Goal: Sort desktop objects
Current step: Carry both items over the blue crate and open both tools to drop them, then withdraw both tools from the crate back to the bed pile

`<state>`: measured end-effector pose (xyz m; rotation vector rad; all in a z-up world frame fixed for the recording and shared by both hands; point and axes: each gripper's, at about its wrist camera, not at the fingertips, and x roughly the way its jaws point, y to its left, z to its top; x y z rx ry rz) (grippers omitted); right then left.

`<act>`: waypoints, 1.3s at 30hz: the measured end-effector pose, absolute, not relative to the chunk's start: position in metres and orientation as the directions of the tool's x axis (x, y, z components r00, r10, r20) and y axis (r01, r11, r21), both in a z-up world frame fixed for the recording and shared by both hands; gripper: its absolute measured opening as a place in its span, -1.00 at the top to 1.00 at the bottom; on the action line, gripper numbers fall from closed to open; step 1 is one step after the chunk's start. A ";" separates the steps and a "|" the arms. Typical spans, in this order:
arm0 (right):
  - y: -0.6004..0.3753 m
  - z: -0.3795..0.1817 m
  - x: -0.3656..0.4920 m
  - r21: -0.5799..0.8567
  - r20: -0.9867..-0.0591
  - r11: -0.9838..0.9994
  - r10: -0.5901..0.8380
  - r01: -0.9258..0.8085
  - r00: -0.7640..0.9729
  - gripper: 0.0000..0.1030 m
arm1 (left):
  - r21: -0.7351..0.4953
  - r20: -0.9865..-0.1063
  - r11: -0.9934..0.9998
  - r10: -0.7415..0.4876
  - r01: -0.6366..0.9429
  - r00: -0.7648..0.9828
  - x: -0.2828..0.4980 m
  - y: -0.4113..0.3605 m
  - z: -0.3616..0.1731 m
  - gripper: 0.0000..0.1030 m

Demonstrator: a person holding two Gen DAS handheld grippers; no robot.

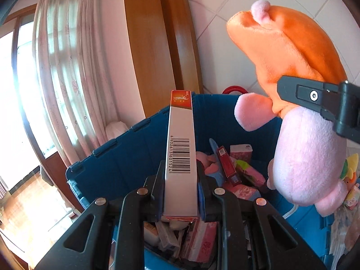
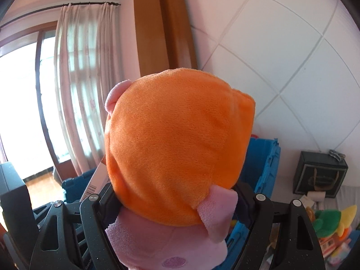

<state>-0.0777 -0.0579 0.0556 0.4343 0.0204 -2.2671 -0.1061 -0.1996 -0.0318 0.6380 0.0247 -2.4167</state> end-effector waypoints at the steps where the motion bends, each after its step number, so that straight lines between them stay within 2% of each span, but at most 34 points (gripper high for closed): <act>1: -0.058 0.053 -0.080 0.123 -0.336 -0.673 -0.719 0.729 -0.608 -0.59 | 0.130 -0.458 -0.804 -0.567 0.580 -0.684 -0.106 -0.200 -0.036 0.57; 6: -0.054 0.037 -0.078 0.079 -0.377 -0.685 -0.693 0.725 -0.614 -0.61 | 0.121 -0.470 -0.808 -0.558 0.577 -0.683 -0.106 -0.204 -0.043 0.56; 8: -0.065 0.039 -0.070 0.052 -0.375 -0.693 -0.681 0.719 -0.629 -0.70 | 0.110 -0.474 -0.810 -0.553 0.577 -0.685 -0.106 -0.203 -0.044 0.50; 10: -0.067 0.040 -0.068 0.033 -0.381 -0.700 -0.669 0.713 -0.639 -0.77 | 0.111 -0.469 -0.806 -0.559 0.582 -0.684 -0.103 -0.200 -0.042 0.30; 12: -0.067 0.040 -0.066 0.026 -0.379 -0.705 -0.663 0.709 -0.646 -0.94 | 0.105 -0.456 -0.804 -0.562 0.585 -0.690 -0.099 -0.199 -0.040 -0.06; 15: -0.063 0.043 -0.064 0.024 -0.353 -0.714 -0.661 0.700 -0.662 -1.00 | 0.098 -0.444 -0.803 -0.564 0.588 -0.696 -0.093 -0.201 -0.038 -0.30; 31: -0.036 0.045 -0.052 -0.024 -0.364 -0.752 -0.607 0.659 -0.706 -1.00 | 0.064 -0.428 -0.811 -0.548 0.581 -0.719 -0.081 -0.185 -0.028 -0.32; 39: 0.038 0.051 -0.043 -0.004 -0.322 -0.780 -0.592 0.626 -0.739 -1.00 | 0.048 -0.330 -0.848 -0.512 0.528 -0.793 -0.064 -0.128 0.003 -0.33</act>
